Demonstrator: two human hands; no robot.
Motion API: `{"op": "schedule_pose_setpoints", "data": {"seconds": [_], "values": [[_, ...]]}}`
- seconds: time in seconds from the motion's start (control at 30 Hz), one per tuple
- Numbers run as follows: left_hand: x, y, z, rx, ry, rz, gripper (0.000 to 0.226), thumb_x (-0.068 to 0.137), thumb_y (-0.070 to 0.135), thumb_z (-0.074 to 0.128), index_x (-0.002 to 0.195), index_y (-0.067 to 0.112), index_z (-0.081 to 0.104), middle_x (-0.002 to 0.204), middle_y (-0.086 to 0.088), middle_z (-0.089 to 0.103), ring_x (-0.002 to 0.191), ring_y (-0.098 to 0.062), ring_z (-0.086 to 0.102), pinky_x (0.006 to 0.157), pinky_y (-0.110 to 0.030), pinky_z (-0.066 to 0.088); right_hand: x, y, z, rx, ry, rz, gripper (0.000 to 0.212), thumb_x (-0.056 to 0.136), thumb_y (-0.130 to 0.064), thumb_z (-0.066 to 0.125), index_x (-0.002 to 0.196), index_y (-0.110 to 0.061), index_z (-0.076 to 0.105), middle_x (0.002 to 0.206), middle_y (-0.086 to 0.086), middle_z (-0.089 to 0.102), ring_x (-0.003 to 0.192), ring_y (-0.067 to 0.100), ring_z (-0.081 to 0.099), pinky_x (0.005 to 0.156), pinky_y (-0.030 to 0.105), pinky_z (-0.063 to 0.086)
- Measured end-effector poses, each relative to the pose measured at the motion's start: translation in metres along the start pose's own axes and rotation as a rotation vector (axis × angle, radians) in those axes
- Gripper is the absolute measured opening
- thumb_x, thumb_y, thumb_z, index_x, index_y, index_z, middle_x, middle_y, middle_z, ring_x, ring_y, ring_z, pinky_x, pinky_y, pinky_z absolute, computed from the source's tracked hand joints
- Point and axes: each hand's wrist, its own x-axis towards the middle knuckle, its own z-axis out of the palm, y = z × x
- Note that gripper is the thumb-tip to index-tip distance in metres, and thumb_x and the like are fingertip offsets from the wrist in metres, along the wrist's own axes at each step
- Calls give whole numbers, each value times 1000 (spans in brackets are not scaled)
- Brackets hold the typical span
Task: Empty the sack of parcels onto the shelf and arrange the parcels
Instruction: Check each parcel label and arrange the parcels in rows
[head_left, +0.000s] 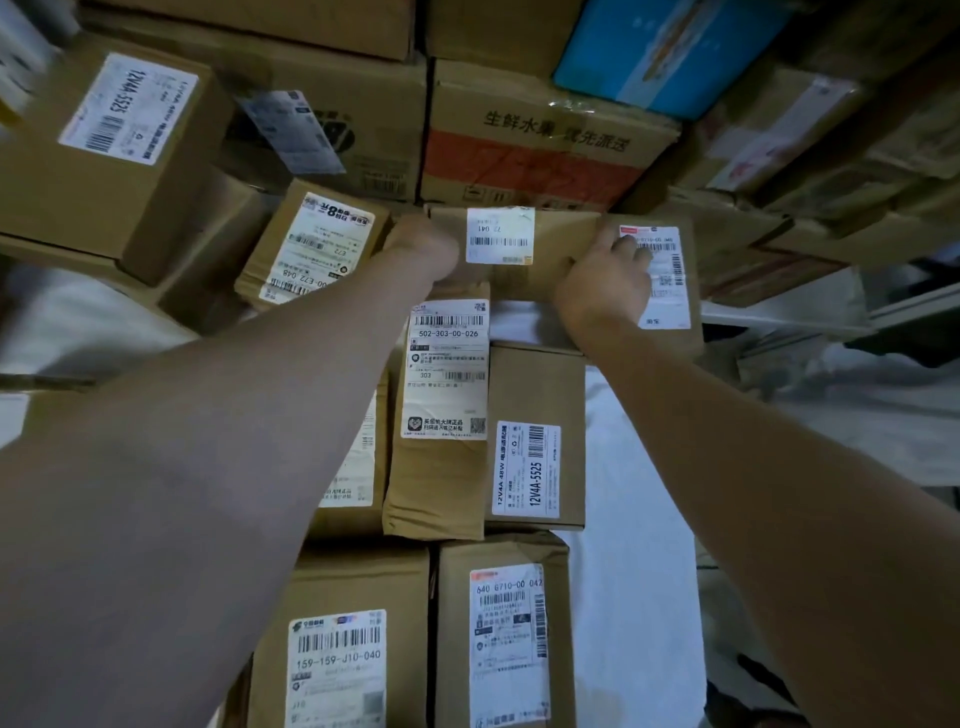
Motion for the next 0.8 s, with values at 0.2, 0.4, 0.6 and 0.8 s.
{"op": "schedule_pose_setpoints", "data": {"seconds": [0.2,0.4,0.6,0.8], "values": [[12,6,-15,-354,-36,107,50,95,5,42,140,27,47,123,-1,60,107,-24,58,80,-33,55,1,1,0,-11,100,-71,56,97,-50,38,139,-13,45,144,20,41,130,40,35,100,48,33],[17,22,-10,-405,-40,236,43,99,4,46,137,24,53,124,1,59,110,-15,56,74,-16,46,20,-11,-5,187,-116,-285,53,97,-29,50,147,-21,35,139,14,52,134,36,35,106,44,33],[19,22,0,-297,-120,181,42,99,11,48,140,19,50,130,0,55,106,-16,53,76,-18,42,31,-11,-2,278,-207,-78,39,100,-30,45,133,-11,49,127,17,61,118,38,55,93,43,46],[23,9,11,-304,-76,143,32,97,9,51,126,19,62,114,-3,65,99,-16,59,70,-17,45,26,-22,7,121,-221,-8,43,99,-27,46,134,-2,41,133,19,54,125,38,47,93,39,40]]}}
